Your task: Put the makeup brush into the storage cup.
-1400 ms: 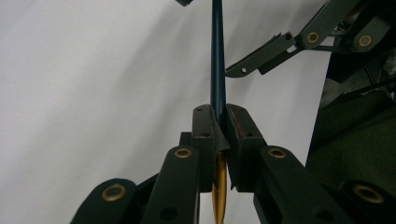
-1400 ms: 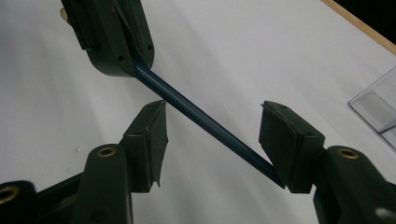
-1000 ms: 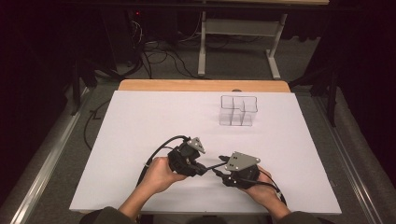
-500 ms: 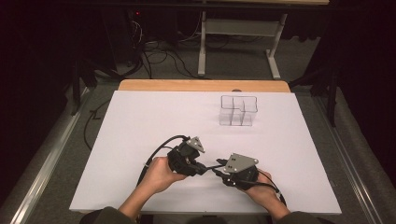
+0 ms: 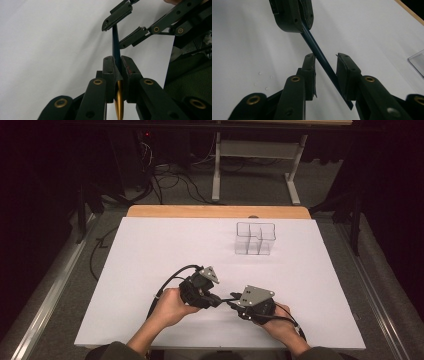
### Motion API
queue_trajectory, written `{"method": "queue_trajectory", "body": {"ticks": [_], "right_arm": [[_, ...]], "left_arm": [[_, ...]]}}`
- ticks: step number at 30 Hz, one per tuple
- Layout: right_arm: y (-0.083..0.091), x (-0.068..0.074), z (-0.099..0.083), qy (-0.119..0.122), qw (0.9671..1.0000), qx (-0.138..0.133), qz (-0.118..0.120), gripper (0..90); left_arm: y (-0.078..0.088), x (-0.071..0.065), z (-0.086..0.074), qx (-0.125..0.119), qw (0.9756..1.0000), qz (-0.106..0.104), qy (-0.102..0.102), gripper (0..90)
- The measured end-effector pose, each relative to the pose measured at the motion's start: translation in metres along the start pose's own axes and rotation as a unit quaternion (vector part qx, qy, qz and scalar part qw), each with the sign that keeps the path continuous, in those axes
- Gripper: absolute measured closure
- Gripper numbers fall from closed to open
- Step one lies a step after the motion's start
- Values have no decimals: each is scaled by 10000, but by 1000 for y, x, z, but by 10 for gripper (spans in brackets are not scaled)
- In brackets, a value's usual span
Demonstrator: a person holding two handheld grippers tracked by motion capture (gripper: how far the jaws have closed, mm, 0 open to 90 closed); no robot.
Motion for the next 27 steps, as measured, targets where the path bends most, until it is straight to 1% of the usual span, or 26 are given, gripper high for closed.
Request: {"method": "queue_trajectory", "body": {"ticks": [1, 2, 6, 12, 14, 15, 17, 18, 19, 20, 21, 23, 25, 26, 27], "right_arm": [[0, 0, 0, 43, 10000, 17, 4, 717], [0, 1, 0, 31, 10000, 12, -6, 720], [1, 3, 0, 176, 9998, -28, -79, 742], [0, 8, 1, 398, 9992, 44, -95, 778], [0, 8, 2, 484, 9988, 69, -70, 797], [0, 9, 2, 485, 9988, 87, -44, 808], [0, 12, 3, 660, 9978, 108, -16, 834], [0, 15, 4, 681, 9976, 125, -13, 846], [0, 16, 4, 794, 9968, 121, 5, 858], [0, 20, 5, 812, 9967, 71, -28, 861], [1, 20, 6, 874, 9961, 69, -7, 862], [1, 20, 7, 836, 9965, 61, -26, 863], [2, 18, 6, 807, 9967, 74, -20, 863], [2, 17, 6, 774, 9970, 69, -20, 863], [2, 17, 6, 794, 9968, 66, -8, 863]], "left_arm": [[0, 0, 0, -6, 10000, 7, -5, 822], [0, 0, 0, -14, 10000, 8, -13, 822], [2, 0, 0, -26, 10000, -5, -47, 821], [3, 0, 0, -26, 10000, -24, -54, 818], [4, 0, 0, -76, 10000, -24, -38, 811], [5, 0, 0, -100, 9999, -35, -40, 806], [6, 0, 0, -196, 9998, -31, -6, 792], [8, 0, 0, -233, 9997, -26, 4, 783], [9, 1, 0, -287, 9996, -16, 0, 767], [11, 1, 0, -327, 9995, -26, 0, 758], [12, 1, 0, -382, 9993, -52, 4, 743], [15, 1, 1, -522, 9986, 16, 44, 665], [17, 2, 1, -663, 9978, 11, 73, 612], [18, 2, 0, -714, 9974, 31, 103, 581], [18, 3, 0, -734, 9972, 74, 118, 549]]}}
Point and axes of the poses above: each handheld gripper's, and its own axes: y roughly backward along the jaws, z roughly out of its top, x roughly to its left, the point moved 1 cm from there along -y, roughly forward along the jaws, and after that the axes turned 4 degrees about -z, right-handed, at the moved point
